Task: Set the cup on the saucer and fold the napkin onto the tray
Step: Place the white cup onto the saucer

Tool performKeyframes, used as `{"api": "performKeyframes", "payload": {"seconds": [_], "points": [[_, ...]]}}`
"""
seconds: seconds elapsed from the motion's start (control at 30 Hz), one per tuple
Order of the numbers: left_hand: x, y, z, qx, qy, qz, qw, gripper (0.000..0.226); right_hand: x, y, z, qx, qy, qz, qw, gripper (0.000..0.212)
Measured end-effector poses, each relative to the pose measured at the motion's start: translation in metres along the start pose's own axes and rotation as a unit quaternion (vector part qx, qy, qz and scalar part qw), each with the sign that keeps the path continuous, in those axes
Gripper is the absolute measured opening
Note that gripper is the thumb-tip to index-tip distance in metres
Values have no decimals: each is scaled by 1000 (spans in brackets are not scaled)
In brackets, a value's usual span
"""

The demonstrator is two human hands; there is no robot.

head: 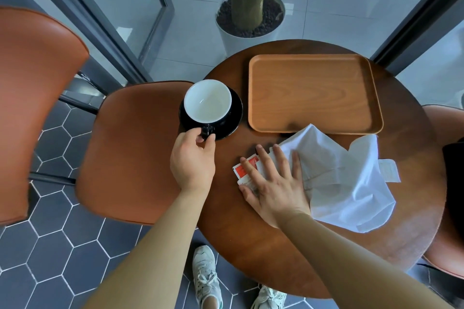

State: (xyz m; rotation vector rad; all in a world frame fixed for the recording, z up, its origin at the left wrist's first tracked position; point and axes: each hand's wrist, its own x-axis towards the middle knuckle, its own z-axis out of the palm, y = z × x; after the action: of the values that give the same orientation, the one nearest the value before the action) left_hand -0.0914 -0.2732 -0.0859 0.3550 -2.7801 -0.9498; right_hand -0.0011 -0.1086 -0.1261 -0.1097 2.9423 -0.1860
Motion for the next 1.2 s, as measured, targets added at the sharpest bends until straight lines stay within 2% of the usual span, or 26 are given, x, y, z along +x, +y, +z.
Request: {"api": "performKeyframes", "payload": {"seconds": [0.47,1.2], "points": [[10,-15,-4,-70,13,71,995,25,3,-3,-1,-2,-6,2,1000,62],[13,-23,-3,-80,18,75,994,28,3,-2,-1,-15,-1,-4,1000,63]]}}
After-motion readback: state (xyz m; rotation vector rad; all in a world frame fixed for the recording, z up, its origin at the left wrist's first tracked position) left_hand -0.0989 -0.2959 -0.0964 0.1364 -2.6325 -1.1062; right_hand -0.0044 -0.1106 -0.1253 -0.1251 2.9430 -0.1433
